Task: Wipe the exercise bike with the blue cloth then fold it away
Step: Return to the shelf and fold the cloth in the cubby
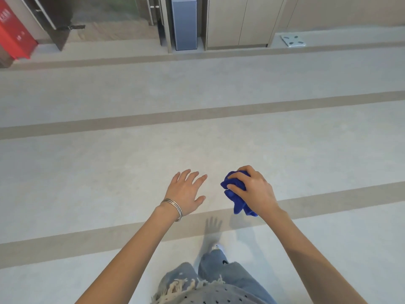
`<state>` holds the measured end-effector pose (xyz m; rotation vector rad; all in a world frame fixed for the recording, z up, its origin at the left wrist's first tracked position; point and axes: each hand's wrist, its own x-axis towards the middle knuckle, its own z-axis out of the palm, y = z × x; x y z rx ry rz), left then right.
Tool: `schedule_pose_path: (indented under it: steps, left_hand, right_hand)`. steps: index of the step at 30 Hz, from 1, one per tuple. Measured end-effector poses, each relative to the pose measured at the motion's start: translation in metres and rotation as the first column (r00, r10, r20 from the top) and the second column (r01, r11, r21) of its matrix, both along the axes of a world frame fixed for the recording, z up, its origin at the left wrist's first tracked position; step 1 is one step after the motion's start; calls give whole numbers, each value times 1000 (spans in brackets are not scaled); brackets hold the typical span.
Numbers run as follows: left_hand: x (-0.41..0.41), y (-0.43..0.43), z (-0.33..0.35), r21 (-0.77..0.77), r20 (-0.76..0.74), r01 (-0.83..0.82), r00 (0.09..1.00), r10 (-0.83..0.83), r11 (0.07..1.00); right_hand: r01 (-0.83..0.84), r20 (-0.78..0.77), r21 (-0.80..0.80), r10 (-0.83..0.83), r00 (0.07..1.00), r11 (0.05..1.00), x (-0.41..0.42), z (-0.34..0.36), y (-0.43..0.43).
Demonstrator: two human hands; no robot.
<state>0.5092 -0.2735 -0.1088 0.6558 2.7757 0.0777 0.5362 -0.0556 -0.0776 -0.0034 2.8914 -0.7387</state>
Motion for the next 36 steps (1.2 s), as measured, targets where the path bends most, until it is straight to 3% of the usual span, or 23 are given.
schedule_pose_path:
  steps: [12, 27, 32, 36]
  left_hand:
    - [-110, 62, -13, -22, 97, -13, 995, 15, 1000]
    - [-389, 72, 11, -20, 1, 80, 997, -80, 997]
    - [-443, 67, 14, -13, -14, 70, 997, -70, 997]
    - [-477, 63, 5, -38, 9, 54, 999, -54, 998]
  right_hand:
    - [-38, 70, -60, 42, 997, 998, -111, -20, 62]
    - [57, -17, -64, -58, 998, 996, -371, 12, 64]
    - [43, -59, -31, -45, 997, 999, -421, 9, 59]
    - [27, -1, -29, -27, 1000, 999, -462, -1, 65]
